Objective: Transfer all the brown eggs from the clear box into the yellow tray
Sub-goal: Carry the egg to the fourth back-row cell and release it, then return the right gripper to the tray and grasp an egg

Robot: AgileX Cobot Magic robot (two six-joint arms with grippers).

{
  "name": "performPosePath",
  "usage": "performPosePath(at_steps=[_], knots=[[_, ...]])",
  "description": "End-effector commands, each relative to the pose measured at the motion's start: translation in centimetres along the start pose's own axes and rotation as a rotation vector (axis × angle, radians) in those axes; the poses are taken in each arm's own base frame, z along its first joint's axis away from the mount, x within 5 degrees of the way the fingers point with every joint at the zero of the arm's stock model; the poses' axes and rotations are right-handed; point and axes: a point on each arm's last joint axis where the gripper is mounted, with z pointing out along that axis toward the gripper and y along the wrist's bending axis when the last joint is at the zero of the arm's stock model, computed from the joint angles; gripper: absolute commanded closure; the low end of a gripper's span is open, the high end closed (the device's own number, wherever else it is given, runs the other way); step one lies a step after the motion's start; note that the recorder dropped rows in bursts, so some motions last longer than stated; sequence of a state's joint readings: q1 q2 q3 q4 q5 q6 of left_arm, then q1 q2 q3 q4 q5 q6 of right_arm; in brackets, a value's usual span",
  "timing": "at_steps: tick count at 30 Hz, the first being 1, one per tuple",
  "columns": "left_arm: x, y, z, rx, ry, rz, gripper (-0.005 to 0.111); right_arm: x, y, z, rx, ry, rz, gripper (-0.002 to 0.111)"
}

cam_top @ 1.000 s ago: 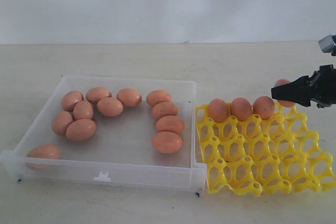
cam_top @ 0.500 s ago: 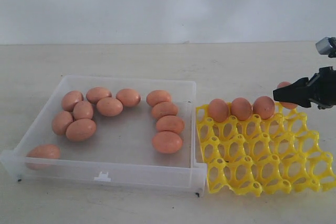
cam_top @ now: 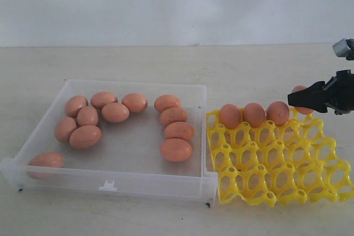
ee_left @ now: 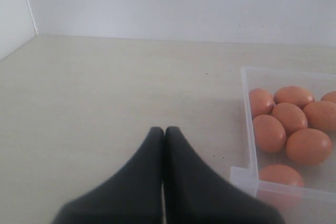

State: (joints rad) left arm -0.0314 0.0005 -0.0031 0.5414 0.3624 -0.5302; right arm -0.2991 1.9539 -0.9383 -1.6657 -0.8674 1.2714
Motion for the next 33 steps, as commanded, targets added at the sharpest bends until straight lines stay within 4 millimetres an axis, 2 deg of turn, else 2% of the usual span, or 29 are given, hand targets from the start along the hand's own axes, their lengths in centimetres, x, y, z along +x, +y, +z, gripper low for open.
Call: performPosePath(at_steps=[1,17,22,33], knots=[[0.06,-0.01,0.03,0.0,-0.001,0.005,0.111,-0.04,-0.02,0.1,0.002,-0.003,0.006,0.066],[0.06,-0.01,0.03,0.0,-0.001,0.005,0.111,0.01,-0.28,0.14,0.036,0.004,0.042,0.066],[0.06,-0.01,0.03,0.0,-0.001,0.005,0.111,-0.18,-0.48,0.13,0.057,-0.018,0.092,0.05],[0.06,-0.01,0.03,0.0,-0.001,0.005,0.111,-0.24,-0.75,0.11,0.085,-0.02,0.059,0.052]])
